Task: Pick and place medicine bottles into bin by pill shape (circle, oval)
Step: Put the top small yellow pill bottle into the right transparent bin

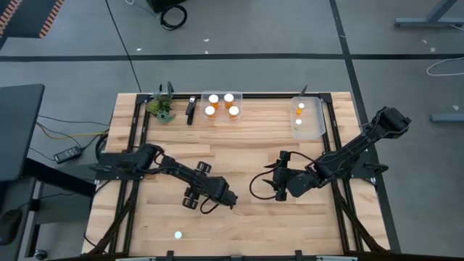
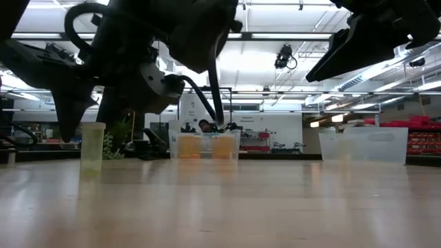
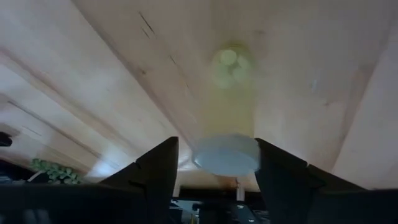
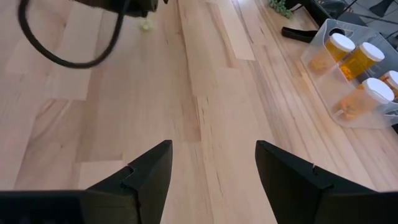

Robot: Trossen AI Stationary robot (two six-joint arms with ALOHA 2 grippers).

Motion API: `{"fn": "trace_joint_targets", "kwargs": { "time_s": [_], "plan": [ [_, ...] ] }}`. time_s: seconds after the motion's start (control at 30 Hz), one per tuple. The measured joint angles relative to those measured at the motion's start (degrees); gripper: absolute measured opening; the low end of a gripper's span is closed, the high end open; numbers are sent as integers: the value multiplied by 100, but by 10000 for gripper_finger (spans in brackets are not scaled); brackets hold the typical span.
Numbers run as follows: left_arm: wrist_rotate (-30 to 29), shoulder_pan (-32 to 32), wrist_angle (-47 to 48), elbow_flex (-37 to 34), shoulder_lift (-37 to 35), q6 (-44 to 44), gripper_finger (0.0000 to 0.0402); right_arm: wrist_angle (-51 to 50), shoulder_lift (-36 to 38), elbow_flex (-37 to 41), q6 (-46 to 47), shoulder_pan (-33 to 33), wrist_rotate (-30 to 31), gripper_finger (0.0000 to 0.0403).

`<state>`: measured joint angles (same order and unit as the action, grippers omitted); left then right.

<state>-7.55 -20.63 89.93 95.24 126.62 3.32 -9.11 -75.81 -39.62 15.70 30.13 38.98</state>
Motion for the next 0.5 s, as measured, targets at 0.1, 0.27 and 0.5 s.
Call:
{"fn": "trace_joint_targets", "kwargs": {
  "time_s": [0.1,0.27,0.5],
  "plan": [
    [-56,-77,-2,0,-175,87,218,3,0,0,15,0,0,236],
    [-126,-89,-170,0,-466,391,218,5,0,0,39,0,0,236],
    [-120,-81,-112,-283,-544,504,206,3,0,0,40,2,0,236]
  ]
}}
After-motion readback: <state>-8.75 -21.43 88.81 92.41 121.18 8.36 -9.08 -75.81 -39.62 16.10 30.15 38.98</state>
